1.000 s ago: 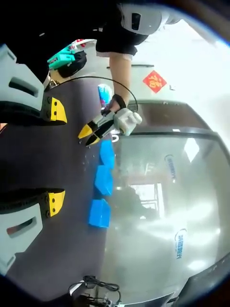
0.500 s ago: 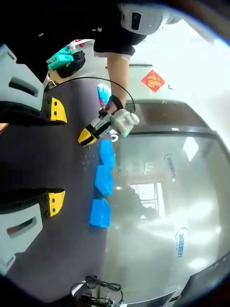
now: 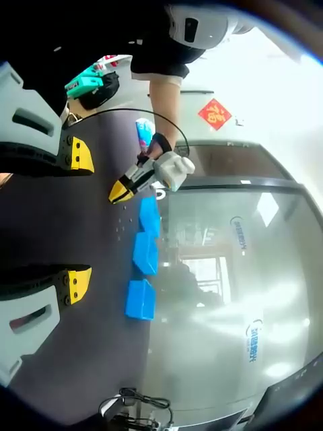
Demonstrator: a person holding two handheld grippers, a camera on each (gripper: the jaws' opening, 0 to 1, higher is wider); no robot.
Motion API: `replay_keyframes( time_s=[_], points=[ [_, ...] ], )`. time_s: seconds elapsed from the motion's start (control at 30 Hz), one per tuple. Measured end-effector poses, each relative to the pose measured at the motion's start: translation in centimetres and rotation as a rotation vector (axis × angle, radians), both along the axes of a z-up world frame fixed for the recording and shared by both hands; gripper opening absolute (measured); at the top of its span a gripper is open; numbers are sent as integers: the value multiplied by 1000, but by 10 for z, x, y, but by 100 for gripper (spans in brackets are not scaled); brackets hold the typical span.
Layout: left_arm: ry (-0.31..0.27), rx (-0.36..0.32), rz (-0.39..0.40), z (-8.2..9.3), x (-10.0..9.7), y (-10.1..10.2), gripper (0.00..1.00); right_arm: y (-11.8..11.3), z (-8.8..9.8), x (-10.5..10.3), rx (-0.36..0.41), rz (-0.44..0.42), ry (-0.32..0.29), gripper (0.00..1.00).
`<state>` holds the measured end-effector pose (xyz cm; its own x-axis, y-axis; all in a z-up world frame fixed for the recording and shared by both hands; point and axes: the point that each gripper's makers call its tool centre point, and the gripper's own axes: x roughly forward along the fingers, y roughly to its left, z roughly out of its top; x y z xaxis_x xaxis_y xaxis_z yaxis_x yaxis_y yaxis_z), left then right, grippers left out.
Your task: Sort the screws, nuts, and washers into the corresponding bins
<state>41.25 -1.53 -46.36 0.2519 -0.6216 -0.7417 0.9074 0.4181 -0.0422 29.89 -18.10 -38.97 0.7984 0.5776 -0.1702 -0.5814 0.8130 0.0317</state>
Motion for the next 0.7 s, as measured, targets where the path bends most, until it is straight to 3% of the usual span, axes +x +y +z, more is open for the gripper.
replay_keyframes(
  time_s=[0.33,0.43,0.7],
  points=[
    [-8,-75,35,5,-4,1,6,1,1,-1,5,1,-3,48],
    [-34,-184,69,15,-4,-5,6,1,1,-1,3,1,-4,48],
    [-70,-326,124,27,-10,1,6,4,5,0,1,3,-9,48]
  ],
)
